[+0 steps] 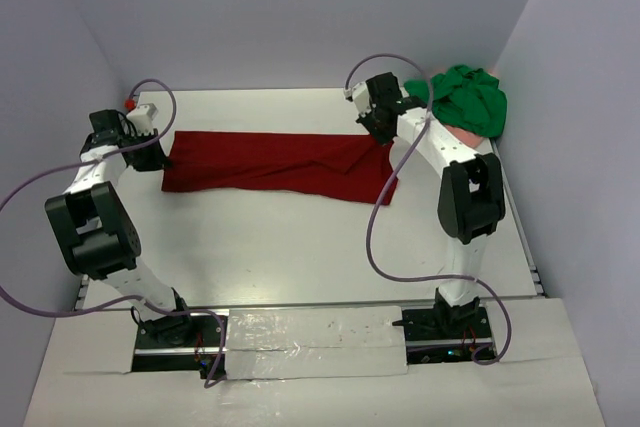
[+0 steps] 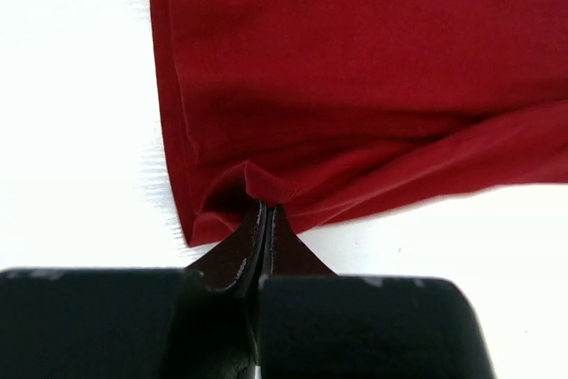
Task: Fold and stack the t-shirts
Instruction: Fold the tshirt
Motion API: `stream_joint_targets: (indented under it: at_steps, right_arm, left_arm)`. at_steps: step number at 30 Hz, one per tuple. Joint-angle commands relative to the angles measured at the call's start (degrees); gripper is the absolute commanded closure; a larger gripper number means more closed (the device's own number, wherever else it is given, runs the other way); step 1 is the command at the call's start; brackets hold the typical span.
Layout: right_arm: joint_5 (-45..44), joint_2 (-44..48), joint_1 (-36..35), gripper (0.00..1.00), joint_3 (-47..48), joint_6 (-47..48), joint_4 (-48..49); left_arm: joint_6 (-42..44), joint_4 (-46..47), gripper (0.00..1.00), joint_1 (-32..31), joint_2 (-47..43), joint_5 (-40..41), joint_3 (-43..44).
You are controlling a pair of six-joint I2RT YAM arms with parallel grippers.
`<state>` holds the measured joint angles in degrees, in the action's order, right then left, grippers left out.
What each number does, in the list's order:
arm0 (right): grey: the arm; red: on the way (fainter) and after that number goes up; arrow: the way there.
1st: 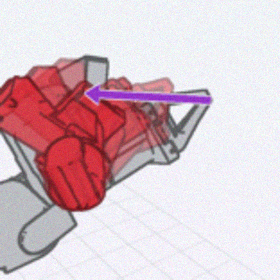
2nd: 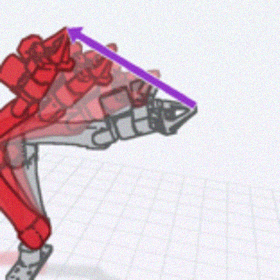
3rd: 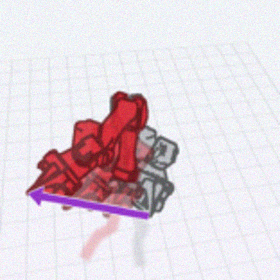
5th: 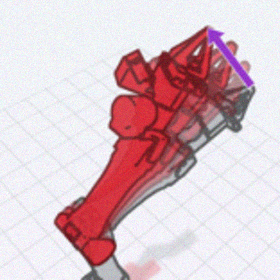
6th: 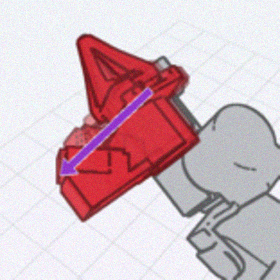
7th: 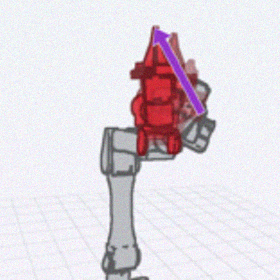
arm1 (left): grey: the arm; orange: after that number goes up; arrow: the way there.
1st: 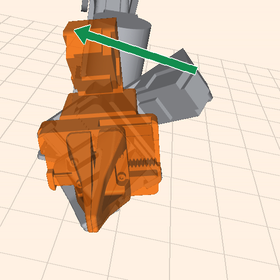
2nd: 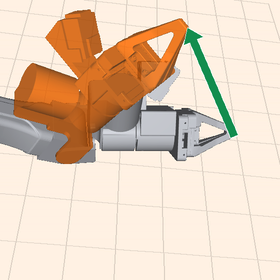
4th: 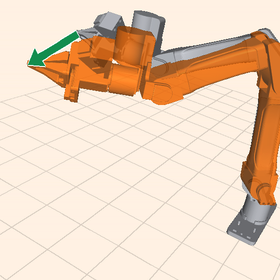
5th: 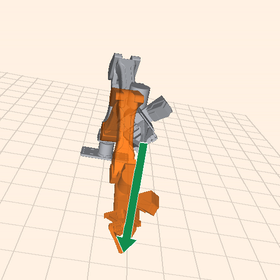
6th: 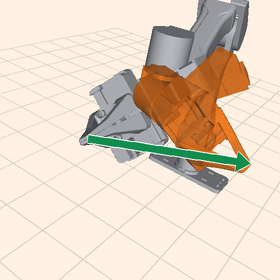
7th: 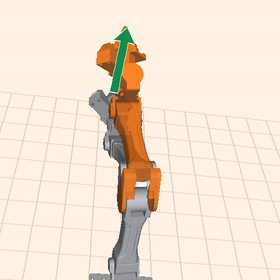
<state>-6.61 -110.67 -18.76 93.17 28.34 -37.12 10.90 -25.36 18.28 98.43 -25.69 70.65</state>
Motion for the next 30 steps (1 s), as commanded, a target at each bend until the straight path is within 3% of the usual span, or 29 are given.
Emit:
stream_joint_targets:
  at_steps: [1, 11, 13, 14, 15, 16, 17, 18, 22, 27, 30]
  right_arm:
    - [-0.86, -0.68, 1.71, 1.0, 4.83, -0.39, 0.91]
    - [0.02, -4.2, 2.68, 1.0, 9.57, -1.27, 0.12]
    - [0.89, -5.16, 2.77, 1.0, 9.93, -1.44, -0.31]
    - [1.51, -5.52, 2.77, 0.93, 10.54, -1.53, -1.19]
    - [1.95, -5.95, 2.77, 0.72, 10.63, -1.7, -1.63]
    - [2.13, -6.13, 2.68, 0.59, 10.55, -2.05, -1.72]
    - [2.65, -5.96, 2.68, 0.5, 9.41, -2.32, -1.11]
    - [3.18, -5.52, 2.68, 0.44, 8.53, -2.58, -0.59]
    - [3.98, -2.27, 2.33, 0.42, 2.56, -3.29, 3.02]
    - [6.25, 4.83, 1.1, 0.42, -5.7, -4.87, 5.75]
    - [8.19, 7.74, 0.22, 0.43, -7.82, -5.83, 3.64]
  left_arm:
    - [-0.35, 2.16, 1.0, -0.44, 0.62, 0.03, 3.17]
    - [-1.31, 4.36, 0.99, -0.53, 2.64, -0.15, 3.61]
    - [-1.32, 4.89, 0.84, -0.7, 3.25, -0.32, 3.53]
    - [-1.4, 5.15, 0.61, -0.71, 3.52, -0.41, 3.53]
    - [-1.58, 5.59, 0.51, -0.79, 3.61, -0.15, 3.18]
    - [-1.93, 7.33, 0.45, -0.97, 3.52, 0.38, 2.65]
    - [-2.63, 8.65, 0.33, -0.97, 3.17, 0.9, 2.04]
    - [-2.89, 10.06, 0.3, -1.06, 2.73, 1.17, 0.38]
    - [-4.21, 16.91, 0.28, -2.55, -1.03, 3.09, -3.76]
    - [-8.25, 27.71, 0.28, -5.36, -6.67, 11.7, -9.39]
    - [-10.01, 26.95, 0.28, -6.32, -9.22, 12.94, -9.13]
